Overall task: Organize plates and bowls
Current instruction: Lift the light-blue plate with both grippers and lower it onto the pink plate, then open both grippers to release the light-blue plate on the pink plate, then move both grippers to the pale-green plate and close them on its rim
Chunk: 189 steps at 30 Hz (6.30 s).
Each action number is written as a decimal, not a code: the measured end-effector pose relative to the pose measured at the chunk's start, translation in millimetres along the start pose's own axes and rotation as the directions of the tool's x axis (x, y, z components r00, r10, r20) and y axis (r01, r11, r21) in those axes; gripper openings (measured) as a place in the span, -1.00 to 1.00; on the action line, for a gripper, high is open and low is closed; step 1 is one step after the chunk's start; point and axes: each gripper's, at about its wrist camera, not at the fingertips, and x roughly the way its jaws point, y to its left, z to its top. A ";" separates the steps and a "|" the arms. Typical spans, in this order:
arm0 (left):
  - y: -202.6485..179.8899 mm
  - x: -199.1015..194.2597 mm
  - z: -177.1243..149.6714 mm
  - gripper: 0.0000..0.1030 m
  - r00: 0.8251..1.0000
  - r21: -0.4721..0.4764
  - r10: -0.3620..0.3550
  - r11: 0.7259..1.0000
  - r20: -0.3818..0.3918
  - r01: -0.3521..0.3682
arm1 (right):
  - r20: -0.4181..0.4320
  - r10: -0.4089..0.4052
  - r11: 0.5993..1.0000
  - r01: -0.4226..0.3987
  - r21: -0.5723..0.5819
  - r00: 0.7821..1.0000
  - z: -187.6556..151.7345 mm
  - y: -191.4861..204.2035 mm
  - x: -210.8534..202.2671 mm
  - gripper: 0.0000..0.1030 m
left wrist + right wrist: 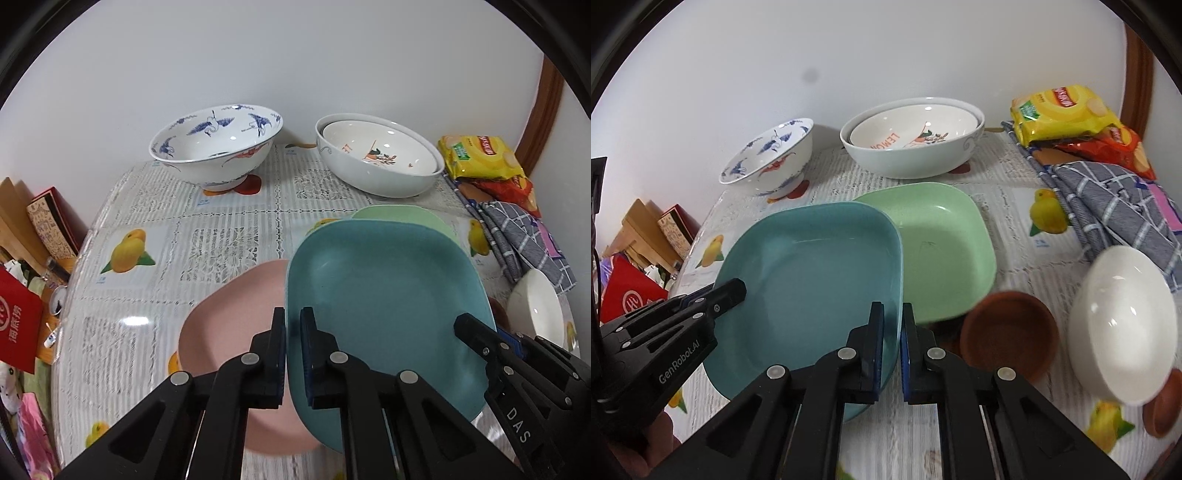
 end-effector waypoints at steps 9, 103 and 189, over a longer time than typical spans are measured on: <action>-12.3 -49.9 -14.2 -0.85 0.999 0.011 -0.003 1.000 0.052 0.002 | 0.049 0.006 1.000 -0.007 0.028 0.999 -17.9 -4.9 -50.5 -0.85; 89.3 -0.7 -45.5 -0.85 0.998 -0.217 0.010 0.976 -0.067 -0.024 | -0.082 0.060 0.993 -0.068 -0.101 0.995 -38.8 70.6 25.6 -0.83; -54.4 62.6 51.1 -0.39 0.999 -0.001 -0.014 1.000 -0.050 0.014 | 0.053 -0.075 0.987 0.082 -0.139 0.996 74.0 -58.7 29.4 0.17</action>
